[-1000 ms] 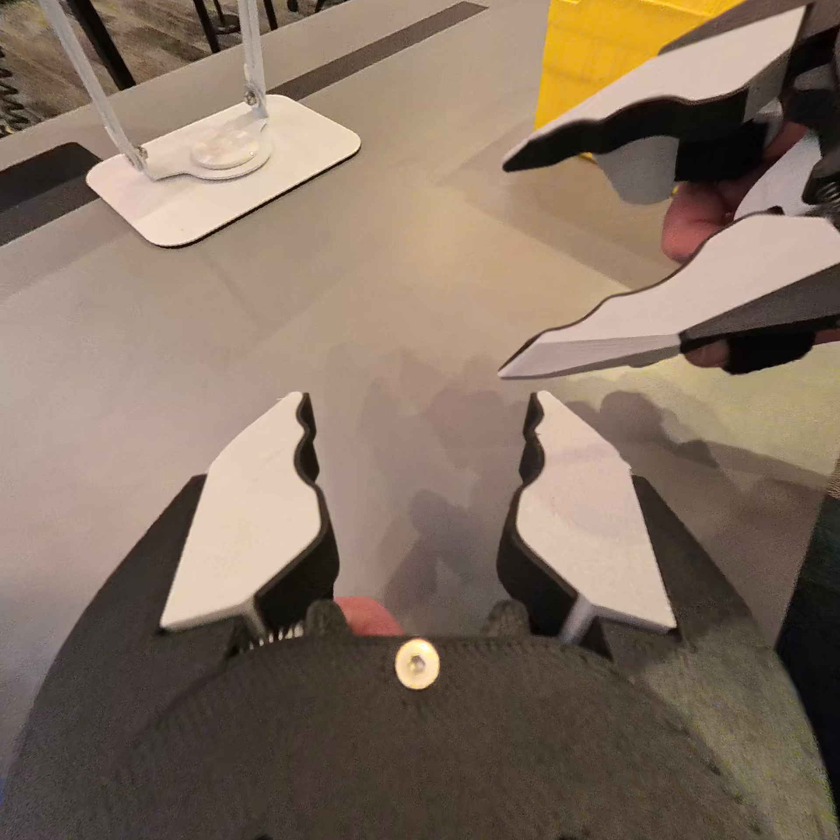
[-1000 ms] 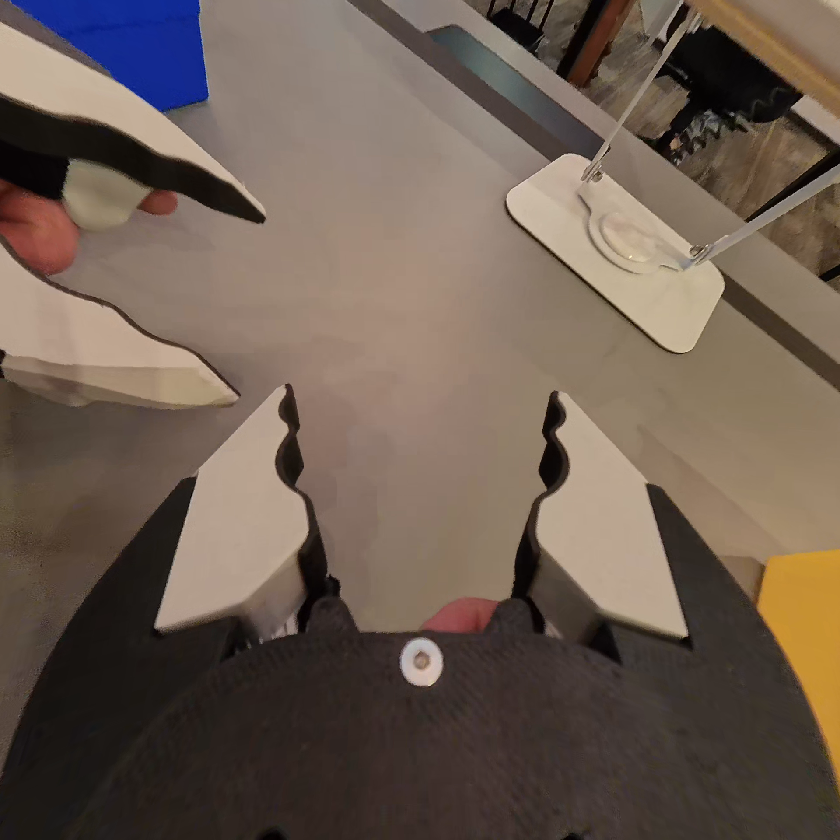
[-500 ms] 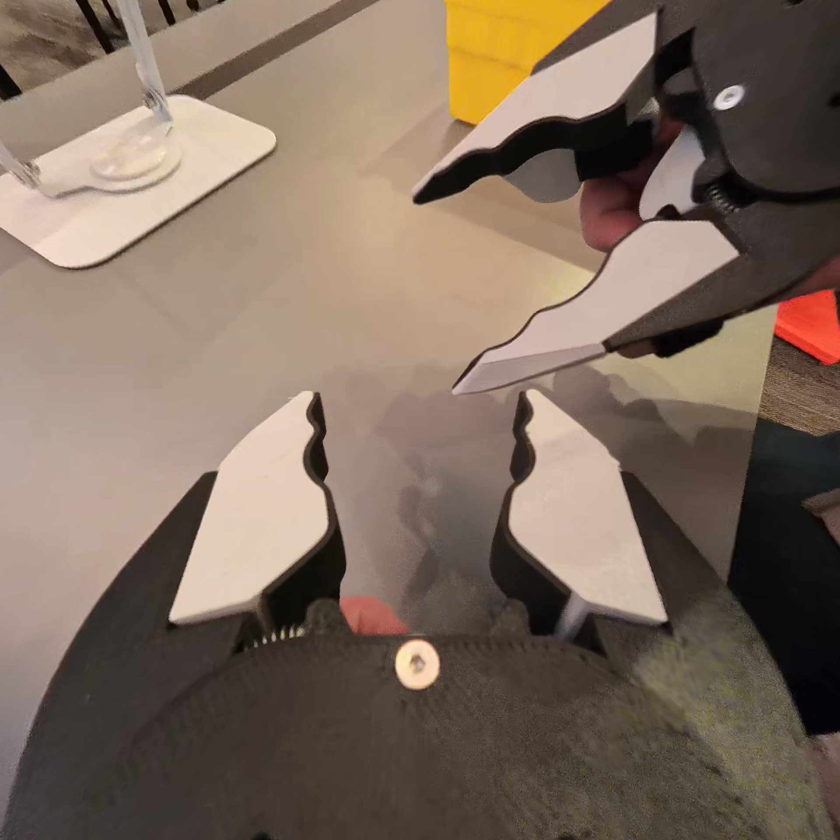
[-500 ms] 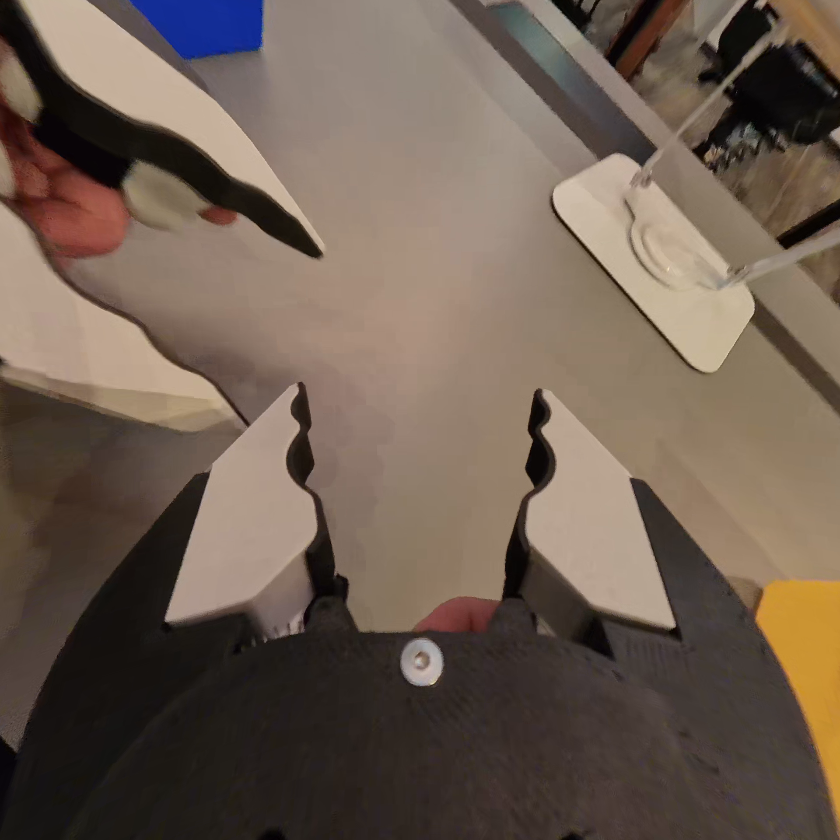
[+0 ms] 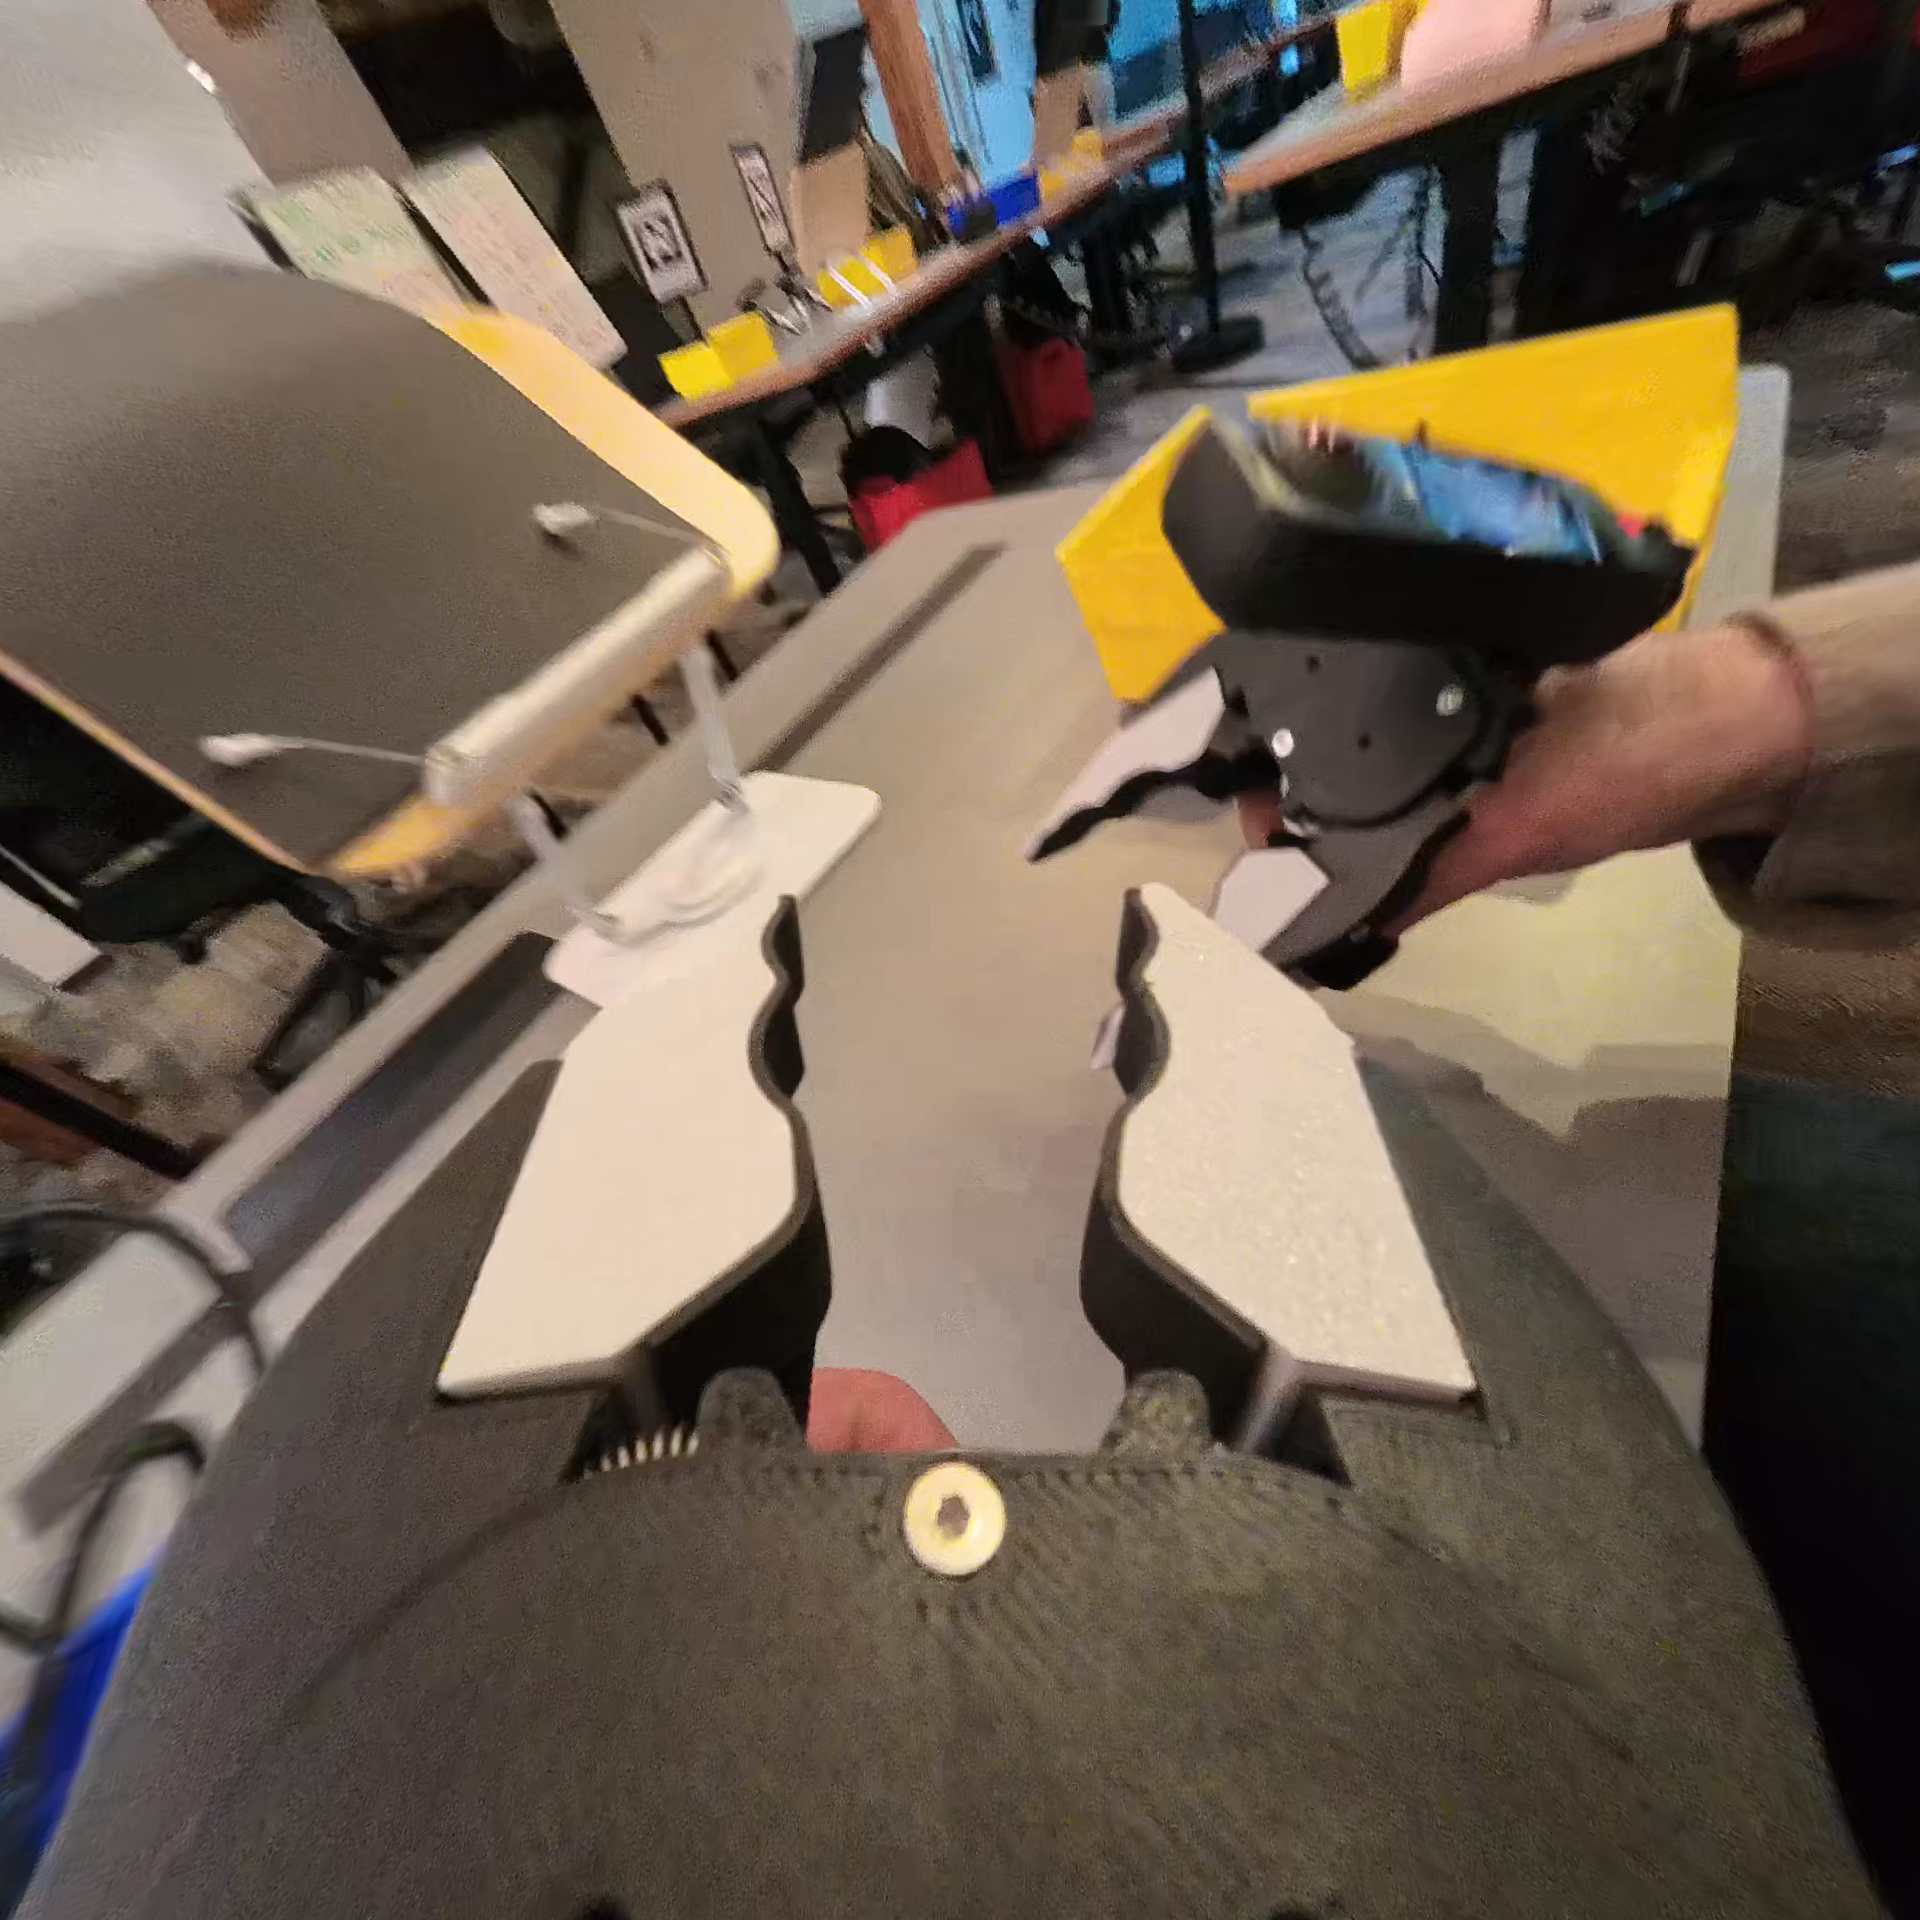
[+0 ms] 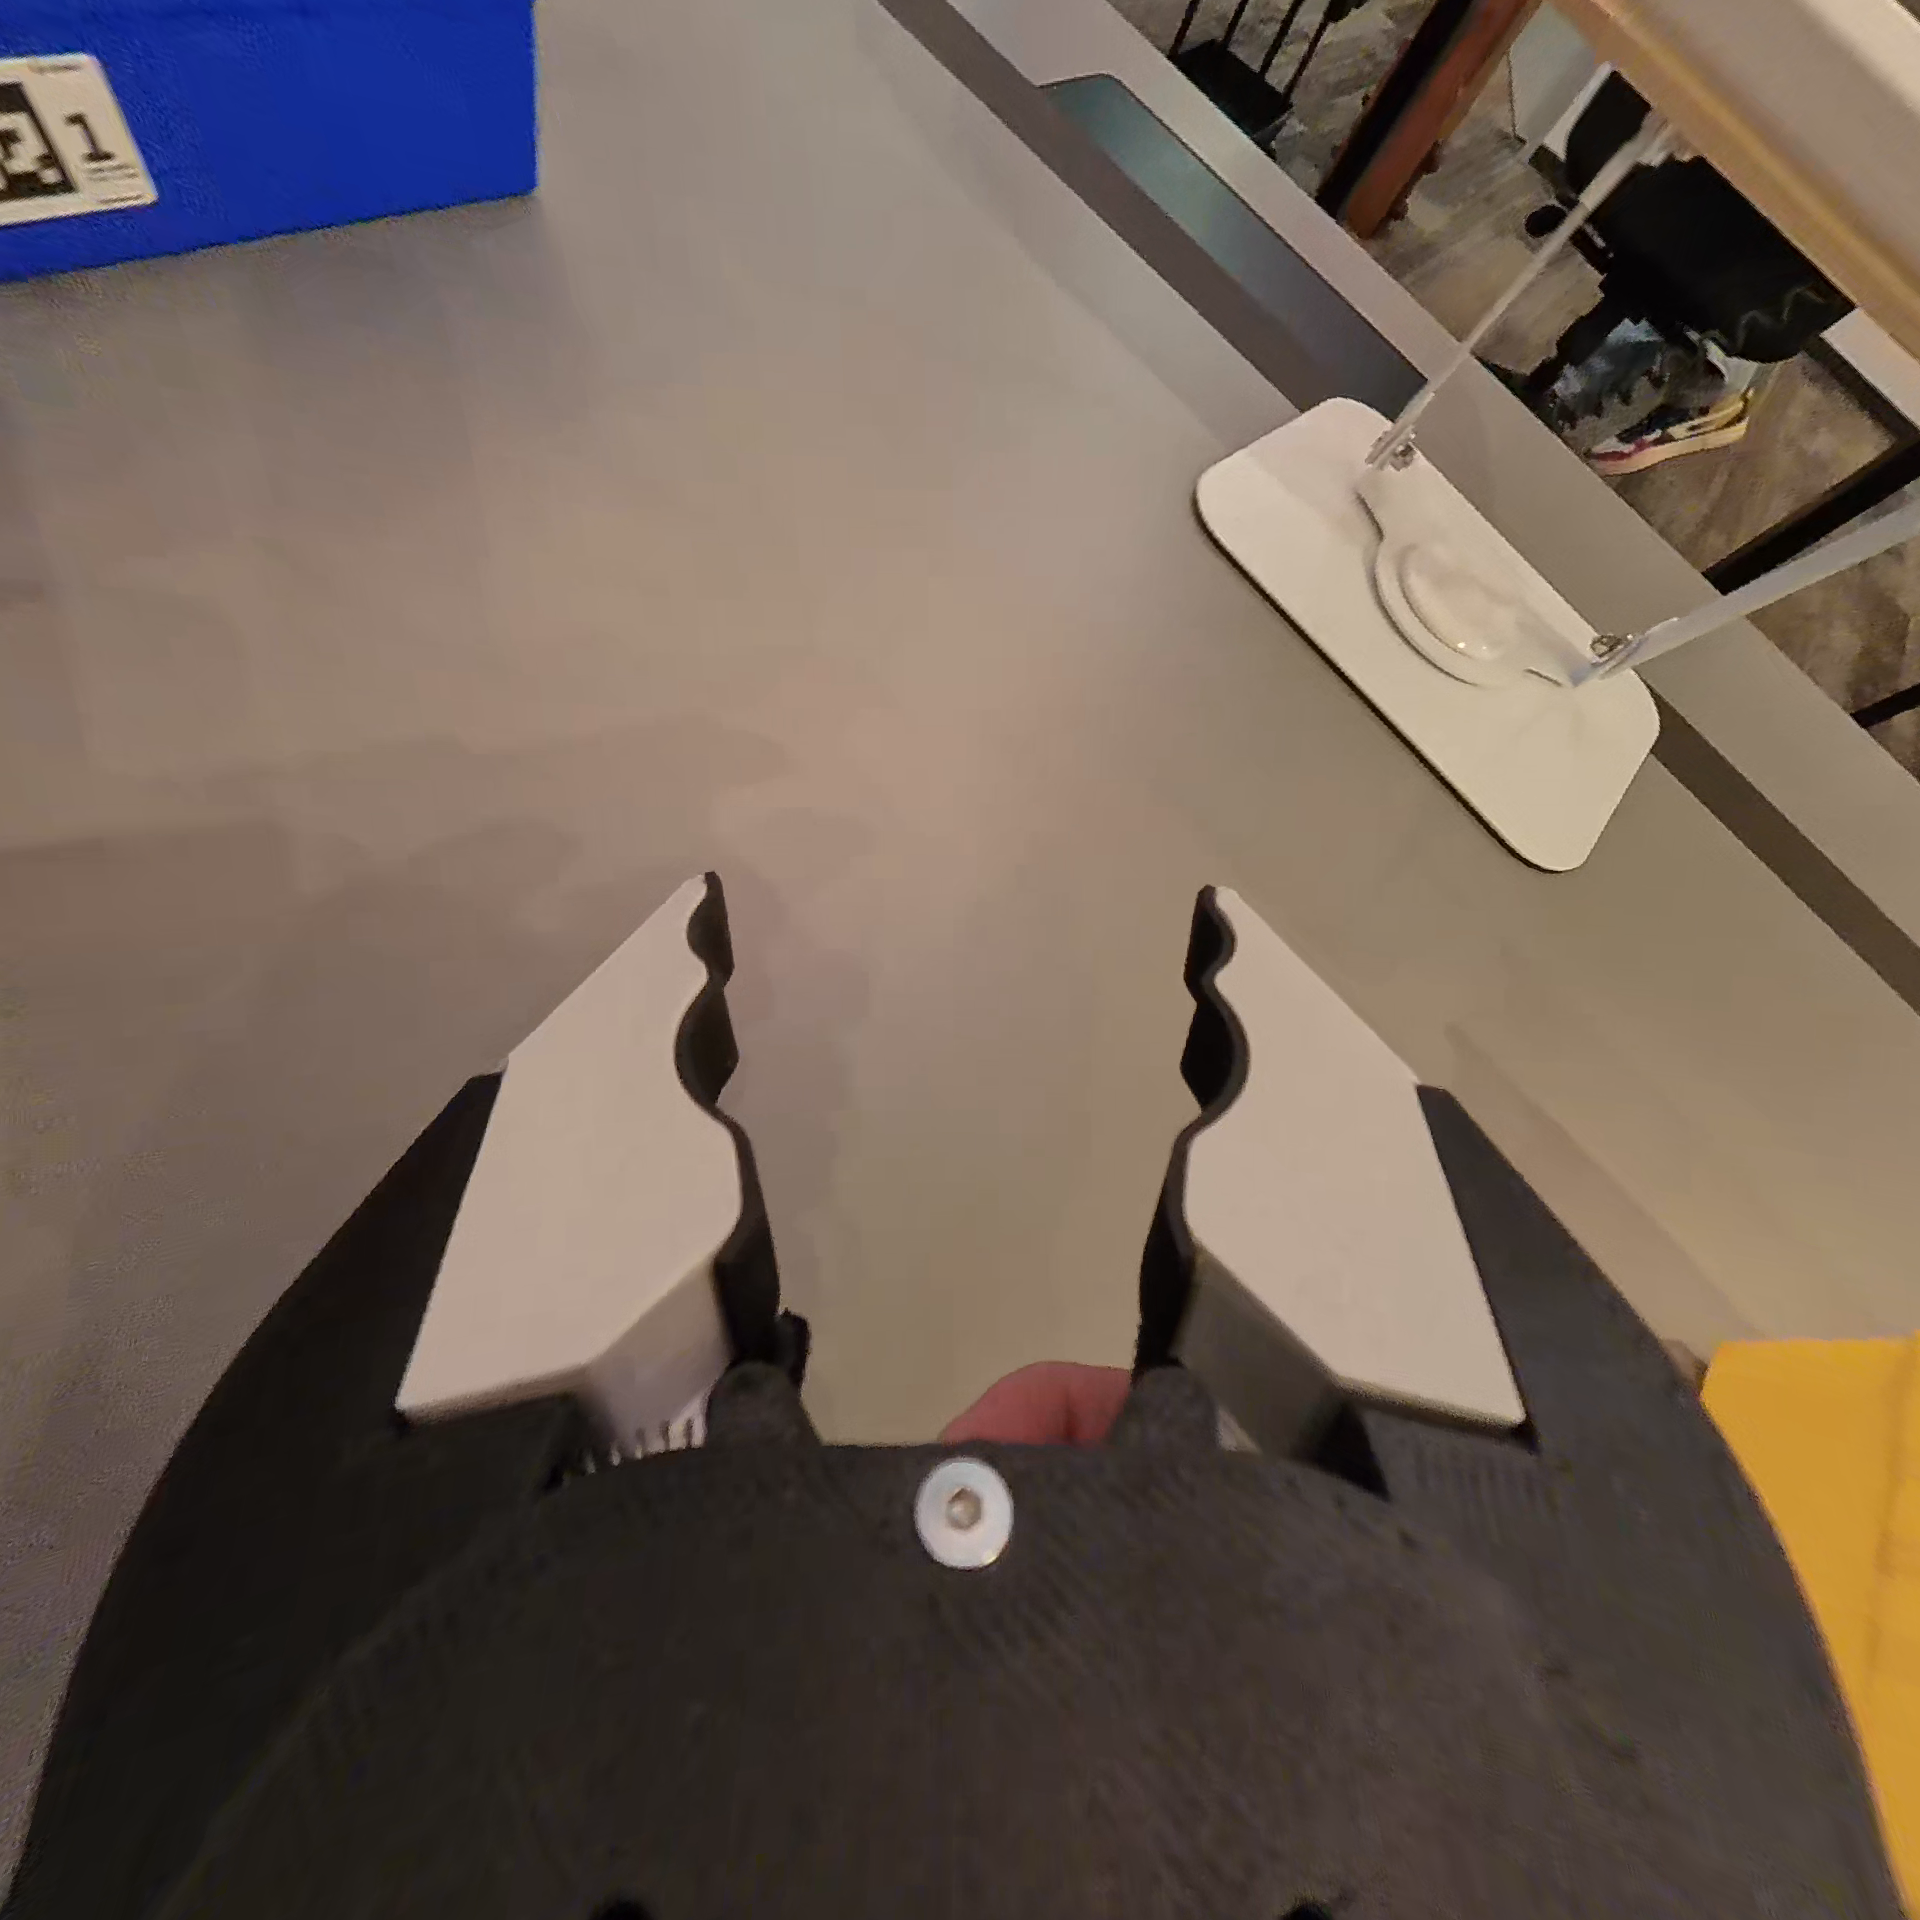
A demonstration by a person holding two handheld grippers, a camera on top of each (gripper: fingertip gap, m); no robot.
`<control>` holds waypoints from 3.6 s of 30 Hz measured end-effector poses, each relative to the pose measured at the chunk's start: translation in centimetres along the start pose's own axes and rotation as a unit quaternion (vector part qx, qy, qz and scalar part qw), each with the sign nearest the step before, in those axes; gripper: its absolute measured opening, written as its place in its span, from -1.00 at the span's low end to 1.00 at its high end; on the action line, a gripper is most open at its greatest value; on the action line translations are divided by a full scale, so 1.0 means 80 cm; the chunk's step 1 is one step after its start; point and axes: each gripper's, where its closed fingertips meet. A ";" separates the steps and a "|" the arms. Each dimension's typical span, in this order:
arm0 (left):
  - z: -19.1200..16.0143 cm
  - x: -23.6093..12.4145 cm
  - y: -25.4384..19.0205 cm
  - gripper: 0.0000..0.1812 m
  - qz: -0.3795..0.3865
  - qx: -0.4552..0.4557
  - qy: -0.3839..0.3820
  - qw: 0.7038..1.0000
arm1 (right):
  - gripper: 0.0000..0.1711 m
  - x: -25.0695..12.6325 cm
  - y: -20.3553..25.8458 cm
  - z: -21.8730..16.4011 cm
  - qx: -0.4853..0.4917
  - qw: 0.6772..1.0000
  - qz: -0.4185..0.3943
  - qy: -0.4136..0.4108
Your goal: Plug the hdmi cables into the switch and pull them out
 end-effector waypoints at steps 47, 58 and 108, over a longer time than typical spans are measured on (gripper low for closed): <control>-0.184 -0.147 0.221 -0.77 0.336 -0.229 0.263 0.875 | -0.08 0.030 0.014 0.051 0.016 0.997 0.053 -0.049; -0.130 -0.178 0.254 -0.86 0.383 -0.128 0.252 0.879 | -0.08 0.031 0.017 0.053 0.013 0.997 0.054 -0.049; -0.017 -0.279 0.156 -0.86 0.083 0.155 0.412 0.894 | -0.07 0.034 0.025 0.048 0.004 0.997 0.073 -0.036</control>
Point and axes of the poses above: each gripper's, where its closed fingertips meet, x out along the fingers, z out of its top, y = z × x across the jaws, and after that the axes turned 8 degrees about z, right-handed
